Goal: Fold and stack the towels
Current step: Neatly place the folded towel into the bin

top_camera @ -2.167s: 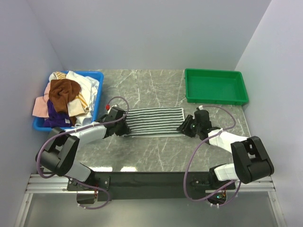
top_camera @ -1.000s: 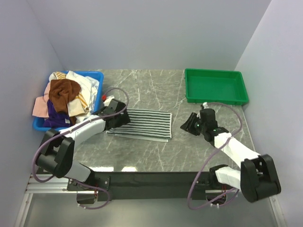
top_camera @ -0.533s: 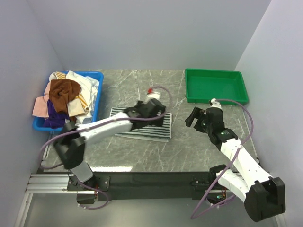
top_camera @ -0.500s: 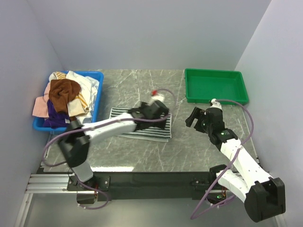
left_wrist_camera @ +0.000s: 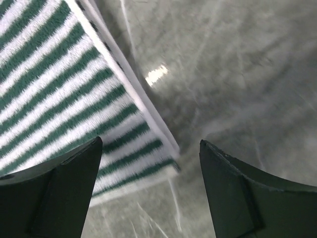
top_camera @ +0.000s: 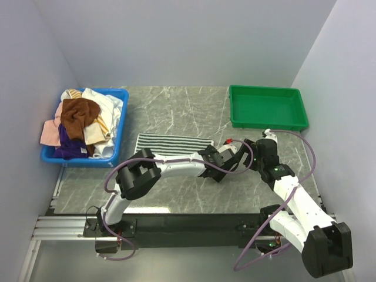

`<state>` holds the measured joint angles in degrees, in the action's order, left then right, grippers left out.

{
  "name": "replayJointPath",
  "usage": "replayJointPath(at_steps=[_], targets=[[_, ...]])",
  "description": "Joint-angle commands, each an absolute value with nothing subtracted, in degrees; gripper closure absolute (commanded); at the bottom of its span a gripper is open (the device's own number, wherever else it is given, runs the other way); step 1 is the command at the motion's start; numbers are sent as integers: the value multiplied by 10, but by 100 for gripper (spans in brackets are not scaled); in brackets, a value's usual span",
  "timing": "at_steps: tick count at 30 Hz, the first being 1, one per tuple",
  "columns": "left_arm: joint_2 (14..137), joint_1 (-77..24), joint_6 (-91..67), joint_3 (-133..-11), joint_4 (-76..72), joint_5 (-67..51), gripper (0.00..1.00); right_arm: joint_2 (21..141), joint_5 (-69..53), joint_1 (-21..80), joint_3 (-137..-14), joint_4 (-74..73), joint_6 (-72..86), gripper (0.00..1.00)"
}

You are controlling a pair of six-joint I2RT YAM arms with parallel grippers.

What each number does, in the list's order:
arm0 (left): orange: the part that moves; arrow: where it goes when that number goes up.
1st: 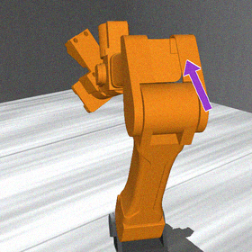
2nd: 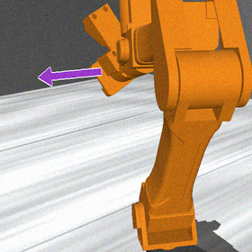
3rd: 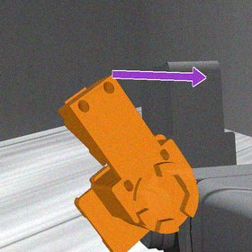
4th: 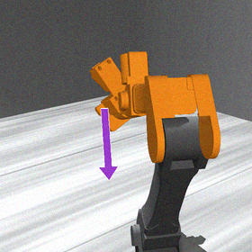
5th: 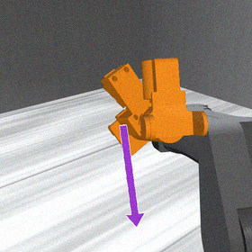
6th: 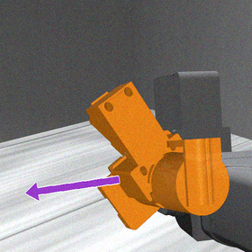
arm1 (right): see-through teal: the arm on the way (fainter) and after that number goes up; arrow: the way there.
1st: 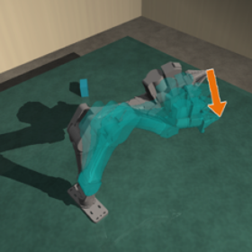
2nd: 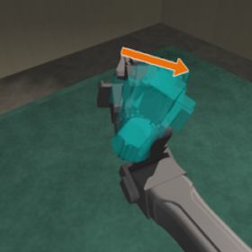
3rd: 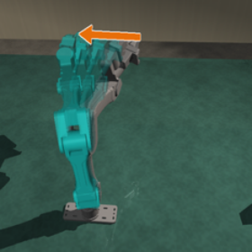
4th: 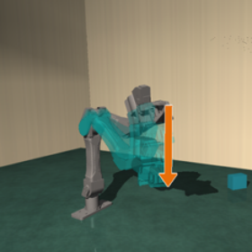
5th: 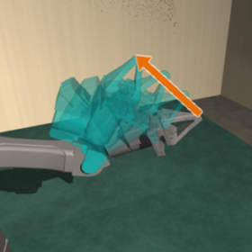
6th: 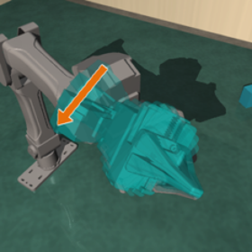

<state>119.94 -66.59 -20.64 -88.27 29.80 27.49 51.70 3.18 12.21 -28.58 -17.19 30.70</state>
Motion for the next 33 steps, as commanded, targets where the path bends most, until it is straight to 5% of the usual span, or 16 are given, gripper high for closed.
replayJointPath(at_steps=[1, 7, 11, 13, 21, 33], targets=[[1217, -661, -192, -912, 306, 301, 16, 511, 19, 117, -279, -151, 316, 5], [1228, -660, -205, -877, 289, 287, 48, 501, -27, 116, -250, -94, 329, 6], [1214, -644, -221, -853, 281, 283, 89, 513, -60, 109, -243, -61, 348, 6], [1197, -636, -229, -833, 264, 271, 97, 531, -78, 106, -240, -33, 373, 4], [1081, -600, -244, -766, 185, 209, 99, 652, -229, 97, -236, 152, 519, 0], [1065, -591, -250, -770, 178, 189, 99, 915, -316, 135, -270, 387, 667, 0]])
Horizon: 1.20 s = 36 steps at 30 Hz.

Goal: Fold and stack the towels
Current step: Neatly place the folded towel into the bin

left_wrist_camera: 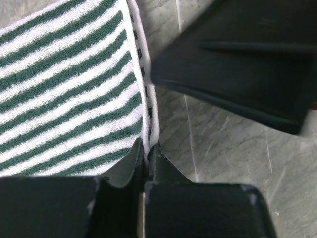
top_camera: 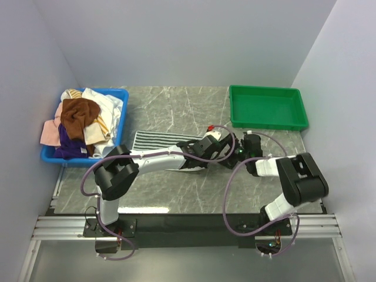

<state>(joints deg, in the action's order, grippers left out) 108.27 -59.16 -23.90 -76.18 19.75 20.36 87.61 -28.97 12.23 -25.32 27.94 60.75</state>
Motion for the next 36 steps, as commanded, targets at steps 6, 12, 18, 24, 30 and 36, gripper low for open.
replayJointPath(at_steps=[6, 12, 18, 24, 30, 36], targets=[[1073, -590, -258, -775, 178, 183, 99, 991, -302, 167, -306, 405, 701, 0], [1068, -590, -269, -787, 171, 185, 99, 1030, -276, 203, -335, 397, 720, 8], [1085, -587, -287, -811, 177, 181, 99, 1042, -272, 210, -356, 387, 707, 46], [1114, -584, -295, -853, 192, 176, 79, 1026, -269, 206, -416, 301, 627, 82], [1083, -570, -308, -823, 174, 160, 31, 1006, -255, 177, -494, 161, 505, 100], [1001, -540, -327, -769, 170, 128, 3, 1017, -230, 145, -608, 13, 374, 100]])
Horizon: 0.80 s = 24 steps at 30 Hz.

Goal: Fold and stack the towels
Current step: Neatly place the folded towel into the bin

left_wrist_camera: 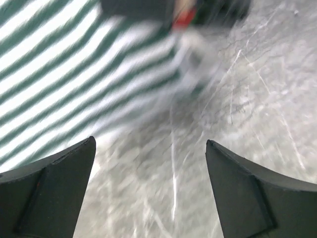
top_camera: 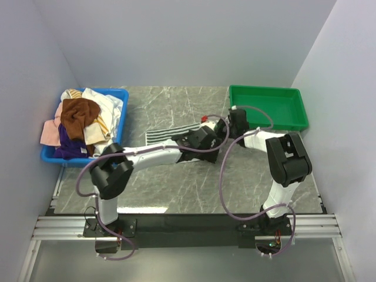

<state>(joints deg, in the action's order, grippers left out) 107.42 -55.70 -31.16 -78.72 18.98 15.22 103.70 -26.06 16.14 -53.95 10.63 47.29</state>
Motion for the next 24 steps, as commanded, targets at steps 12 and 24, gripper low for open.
replayJointPath(at_steps=[12, 24], targets=[[763, -321, -263, -661, 271, 54, 1, 1120, -142, 79, -960, -249, 153, 100], [741, -210, -222, -598, 237, 73, 1, 1218, -51, -4, -1213, -402, 6, 100]])
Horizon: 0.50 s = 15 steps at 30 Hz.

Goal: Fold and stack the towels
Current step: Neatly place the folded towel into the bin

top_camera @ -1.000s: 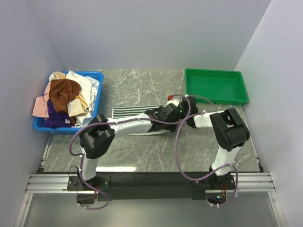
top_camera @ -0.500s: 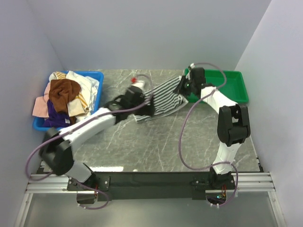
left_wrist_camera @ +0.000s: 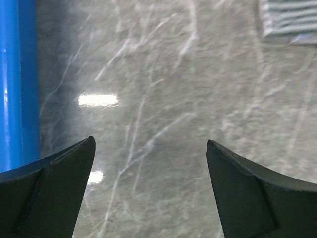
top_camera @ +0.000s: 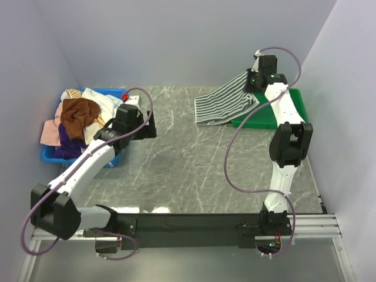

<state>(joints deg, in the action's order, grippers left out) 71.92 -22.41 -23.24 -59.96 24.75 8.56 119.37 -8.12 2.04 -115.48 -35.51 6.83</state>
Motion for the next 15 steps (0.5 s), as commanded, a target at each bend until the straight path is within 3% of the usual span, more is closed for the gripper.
replayJointPath(at_steps=[1, 6, 15], targets=[[747, -209, -217, -596, 236, 84, 1, 1222, -41, -17, -1216, -401, 5, 100], [766, -209, -217, -591, 243, 117, 1, 1222, -47, -54, -1185, -336, -25, 100], [796, -207, -219, -592, 246, 139, 1, 1279, -80, -91, -1234, -357, -133, 100]])
